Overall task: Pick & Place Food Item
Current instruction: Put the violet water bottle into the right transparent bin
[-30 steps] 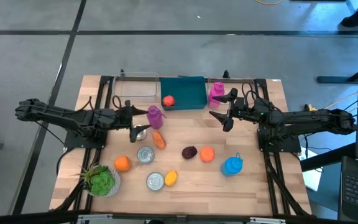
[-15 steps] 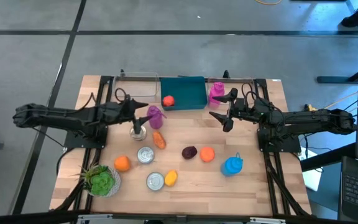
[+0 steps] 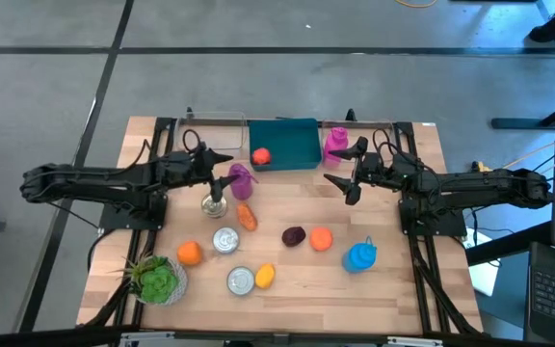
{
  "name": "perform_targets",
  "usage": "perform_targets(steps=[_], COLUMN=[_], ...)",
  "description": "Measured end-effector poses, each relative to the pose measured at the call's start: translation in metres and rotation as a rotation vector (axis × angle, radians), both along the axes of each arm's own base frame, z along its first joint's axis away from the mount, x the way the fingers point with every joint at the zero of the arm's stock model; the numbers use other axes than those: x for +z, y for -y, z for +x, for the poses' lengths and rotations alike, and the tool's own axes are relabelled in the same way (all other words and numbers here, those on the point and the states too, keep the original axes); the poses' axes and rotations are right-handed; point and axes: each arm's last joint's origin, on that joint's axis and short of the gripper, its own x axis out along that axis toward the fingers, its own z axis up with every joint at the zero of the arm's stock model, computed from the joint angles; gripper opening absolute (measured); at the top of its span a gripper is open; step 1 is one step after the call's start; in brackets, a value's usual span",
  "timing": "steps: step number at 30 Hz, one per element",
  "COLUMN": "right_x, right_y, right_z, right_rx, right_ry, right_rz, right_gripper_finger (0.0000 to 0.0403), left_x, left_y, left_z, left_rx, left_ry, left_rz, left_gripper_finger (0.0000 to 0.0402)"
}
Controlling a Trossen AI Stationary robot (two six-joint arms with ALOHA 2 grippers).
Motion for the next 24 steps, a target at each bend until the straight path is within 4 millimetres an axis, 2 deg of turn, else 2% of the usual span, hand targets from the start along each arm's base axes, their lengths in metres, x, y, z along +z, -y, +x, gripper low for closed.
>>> perform_targets(steps=[15, 24], right_x=[-0.0007, -0.0007], right_y=[0.0000, 0.0000], right_z=[0.0000, 0.0000], right_rx=[0.000, 0.000], right_ry=[-0.007, -0.008], right_rz=[0.000, -0.004], right_gripper_finger=[0.0341, 0.0341], left_x=[-0.0018, -0.0026], left_y=[-0.0055, -0.0054], left_z=[0.0038, 0.0037], left_rx=[-0.018, -0.018], left_ry=[0.004, -0.001], left_rz=[-0.004, -0.012], left_gripper_finger=[0.0295, 0.0248])
